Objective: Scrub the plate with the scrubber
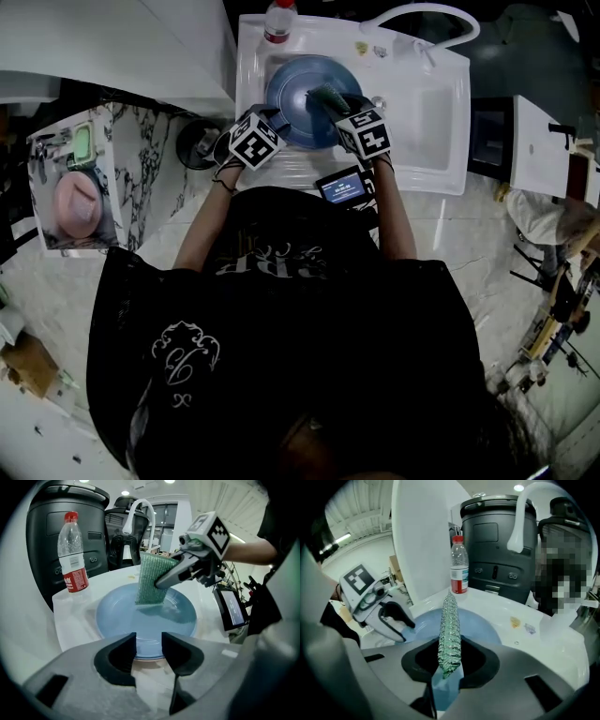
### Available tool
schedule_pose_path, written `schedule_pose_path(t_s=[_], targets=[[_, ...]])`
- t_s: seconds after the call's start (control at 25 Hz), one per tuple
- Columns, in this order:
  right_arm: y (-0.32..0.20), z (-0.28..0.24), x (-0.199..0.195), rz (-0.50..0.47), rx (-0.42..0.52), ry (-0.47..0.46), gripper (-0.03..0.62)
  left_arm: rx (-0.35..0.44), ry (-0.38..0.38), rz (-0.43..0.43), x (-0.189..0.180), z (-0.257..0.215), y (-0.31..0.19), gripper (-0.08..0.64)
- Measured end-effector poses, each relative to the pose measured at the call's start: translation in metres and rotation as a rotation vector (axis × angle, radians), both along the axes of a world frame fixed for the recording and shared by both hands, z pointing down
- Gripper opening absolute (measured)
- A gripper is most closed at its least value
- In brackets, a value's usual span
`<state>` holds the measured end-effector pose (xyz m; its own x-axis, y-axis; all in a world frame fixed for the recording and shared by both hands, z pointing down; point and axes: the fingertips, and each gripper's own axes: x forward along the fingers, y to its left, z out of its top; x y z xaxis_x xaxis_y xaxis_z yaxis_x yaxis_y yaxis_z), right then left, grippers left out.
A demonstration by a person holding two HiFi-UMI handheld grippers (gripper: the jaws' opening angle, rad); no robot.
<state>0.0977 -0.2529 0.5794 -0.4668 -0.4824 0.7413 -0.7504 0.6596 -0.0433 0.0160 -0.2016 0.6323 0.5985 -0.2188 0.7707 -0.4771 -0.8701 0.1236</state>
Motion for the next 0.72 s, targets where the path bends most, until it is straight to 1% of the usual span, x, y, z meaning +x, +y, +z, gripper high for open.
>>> schedule_pose_path(t_s=[0.12, 0.28, 0.52, 0.72], targets=[[-0.029, -0.001, 0.013, 0.07, 0.073, 0.035, 0.086, -0.007, 0.001, 0.009, 0.001, 0.001, 0.0, 0.163], [-0.06, -0.001, 0.02, 0.096, 0.147, 0.093, 0.086, -0.012, 0.005, 0.022, 0.001, 0.0, 0.0, 0.163], [-0.08, 0.011, 0.016, 0.024, 0.164, 0.184, 0.086, -0.015, 0.01, 0.039, -0.002, -0.002, 0.001, 0.163], [-0.077, 0.016, 0.011, -0.023, 0.154, 0.184, 0.086, -0.02, 0.013, 0.047, -0.003, -0.001, 0.0, 0.163]])
